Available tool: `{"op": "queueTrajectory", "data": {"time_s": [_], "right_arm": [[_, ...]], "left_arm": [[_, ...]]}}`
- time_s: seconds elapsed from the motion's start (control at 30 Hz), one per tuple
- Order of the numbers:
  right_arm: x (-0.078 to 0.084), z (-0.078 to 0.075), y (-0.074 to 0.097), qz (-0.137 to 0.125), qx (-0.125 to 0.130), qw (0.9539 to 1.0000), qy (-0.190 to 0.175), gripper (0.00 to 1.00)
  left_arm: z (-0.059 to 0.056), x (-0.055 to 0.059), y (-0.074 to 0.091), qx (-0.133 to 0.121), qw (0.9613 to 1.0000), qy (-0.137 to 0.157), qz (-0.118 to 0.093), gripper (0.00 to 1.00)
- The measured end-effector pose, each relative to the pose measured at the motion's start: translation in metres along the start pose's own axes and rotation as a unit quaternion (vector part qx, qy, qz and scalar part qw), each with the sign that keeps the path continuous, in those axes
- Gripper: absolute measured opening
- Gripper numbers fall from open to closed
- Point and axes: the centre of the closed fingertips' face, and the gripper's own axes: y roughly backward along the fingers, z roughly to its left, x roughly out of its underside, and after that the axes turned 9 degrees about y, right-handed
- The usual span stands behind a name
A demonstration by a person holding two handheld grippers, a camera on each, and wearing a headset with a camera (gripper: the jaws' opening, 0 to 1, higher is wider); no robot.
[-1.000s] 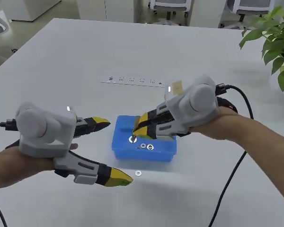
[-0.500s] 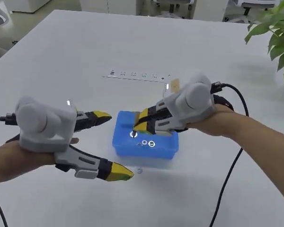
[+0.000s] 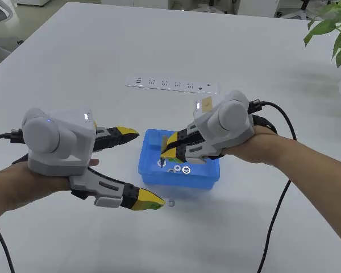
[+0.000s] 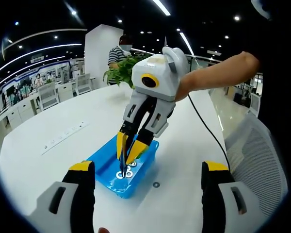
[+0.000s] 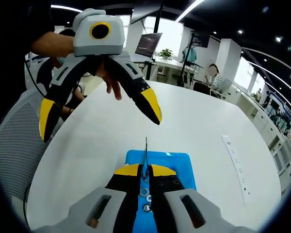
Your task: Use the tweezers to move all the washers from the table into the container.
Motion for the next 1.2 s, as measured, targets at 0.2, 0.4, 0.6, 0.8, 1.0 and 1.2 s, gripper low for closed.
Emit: {"op": "queueTrajectory", "data": {"time_s": [0.2, 0.4, 0.6, 0.8, 1.0, 1.2], "right_arm": [[0.009, 0.002, -0.007, 0.006, -0.009, 0.9999, -0.007, 0.08], [0.015, 0.005, -0.012, 0.01, -0.017, 0.9997, -0.014, 0.08], [0.018, 0.008, -0.014, 0.012, -0.022, 0.9996, -0.017, 0.08], [0.018, 0.006, -0.014, 0.009, -0.021, 0.9995, -0.02, 0.08], [0.018, 0.006, -0.014, 0.006, -0.021, 0.9995, -0.021, 0.08], [0.018, 0.006, -0.014, 0.006, -0.023, 0.9996, -0.018, 0.08]], "left_arm": [[0.003, 0.0, -0.003, 0.006, 1.0, -0.002, 0.003, 0.9], [0.01, -0.001, -0.006, 0.008, 0.9999, -0.004, 0.009, 0.81], [0.014, -0.004, -0.014, 0.015, 0.9996, -0.018, 0.012, 0.6], [0.023, -0.003, -0.023, 0.004, 0.9991, -0.032, 0.027, 0.49], [0.03, -0.005, -0.026, 0.001, 0.9986, -0.041, 0.033, 0.34], [0.034, -0.005, -0.028, 0.0, 0.9973, -0.059, 0.043, 0.25]]}}
